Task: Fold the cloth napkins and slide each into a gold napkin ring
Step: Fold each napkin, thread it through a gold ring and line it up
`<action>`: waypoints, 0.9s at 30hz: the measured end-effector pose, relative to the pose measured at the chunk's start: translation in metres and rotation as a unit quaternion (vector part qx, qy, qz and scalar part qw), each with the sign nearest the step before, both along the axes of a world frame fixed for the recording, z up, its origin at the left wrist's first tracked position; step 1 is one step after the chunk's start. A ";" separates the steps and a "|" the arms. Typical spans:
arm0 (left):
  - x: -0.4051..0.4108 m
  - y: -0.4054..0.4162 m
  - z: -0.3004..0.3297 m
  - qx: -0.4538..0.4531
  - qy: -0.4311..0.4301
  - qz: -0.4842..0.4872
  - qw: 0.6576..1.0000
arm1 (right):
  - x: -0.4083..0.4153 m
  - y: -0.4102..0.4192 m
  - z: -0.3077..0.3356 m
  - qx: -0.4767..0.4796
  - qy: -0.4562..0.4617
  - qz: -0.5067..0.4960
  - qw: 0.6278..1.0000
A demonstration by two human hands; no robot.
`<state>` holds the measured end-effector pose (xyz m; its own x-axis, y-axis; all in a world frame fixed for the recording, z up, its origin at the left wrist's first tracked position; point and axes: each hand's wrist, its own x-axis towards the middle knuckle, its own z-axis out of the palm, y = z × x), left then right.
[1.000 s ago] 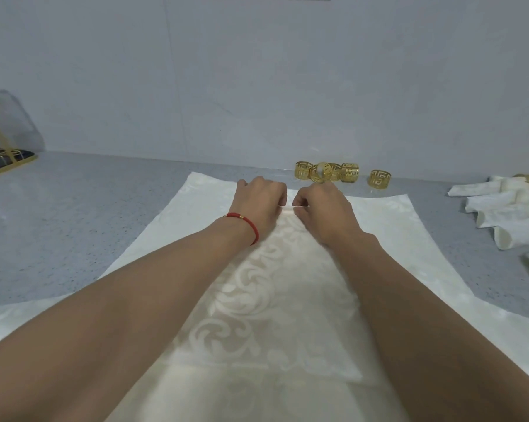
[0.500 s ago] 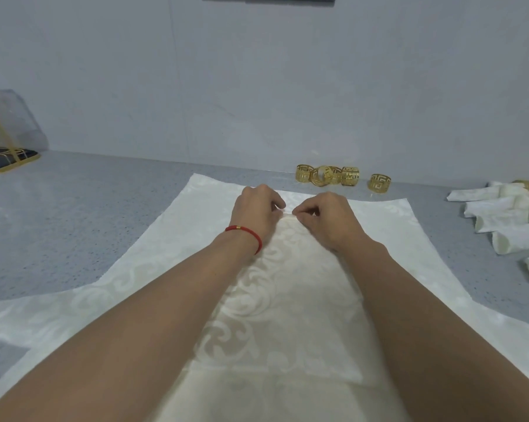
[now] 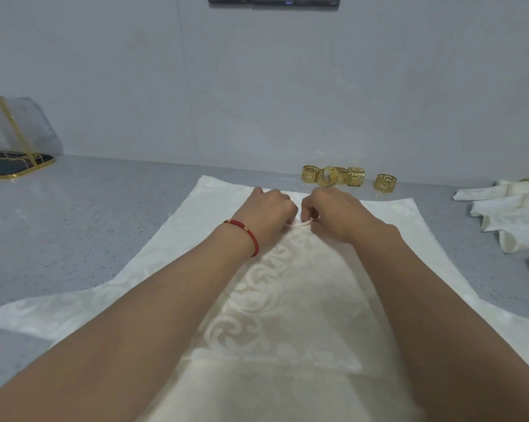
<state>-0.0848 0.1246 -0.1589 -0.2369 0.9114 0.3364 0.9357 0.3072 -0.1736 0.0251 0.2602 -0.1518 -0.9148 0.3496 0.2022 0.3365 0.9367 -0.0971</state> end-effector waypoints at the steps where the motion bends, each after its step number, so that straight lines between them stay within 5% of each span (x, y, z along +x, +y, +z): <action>1: 0.002 0.000 0.003 -0.022 -0.005 -0.001 1.000 | 0.000 0.002 0.002 -0.025 -0.019 -0.001 1.000; 3: -0.001 0.001 0.001 -0.024 -0.057 0.017 0.998 | 0.002 0.005 0.004 -0.085 -0.021 -0.015 0.996; 6: -0.011 0.001 -0.017 0.120 -0.210 0.057 0.969 | 0.005 0.009 -0.002 -0.140 0.047 -0.027 0.989; 9: -0.011 0.002 -0.025 0.161 -0.250 0.065 0.953 | 0.008 0.013 -0.011 -0.142 0.069 -0.033 0.987; 15: -0.005 -0.003 -0.021 0.075 -0.110 0.056 0.989 | 0.016 0.012 -0.010 -0.128 0.060 -0.047 0.989; 23: 0.007 -0.023 -0.010 0.001 0.049 -0.018 0.999 | 0.045 -0.010 -0.009 0.084 0.002 0.013 0.996; 27: 0.008 -0.031 -0.018 0.123 -0.194 0.024 0.973 | 0.057 -0.016 -0.027 -0.067 0.128 -0.032 0.989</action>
<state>-0.0770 0.0937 -0.1769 -0.4291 0.7995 0.4202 0.9000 0.3391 0.2739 0.0816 0.2444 -0.1788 -0.8147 0.4450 0.3718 0.3433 0.8869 -0.3092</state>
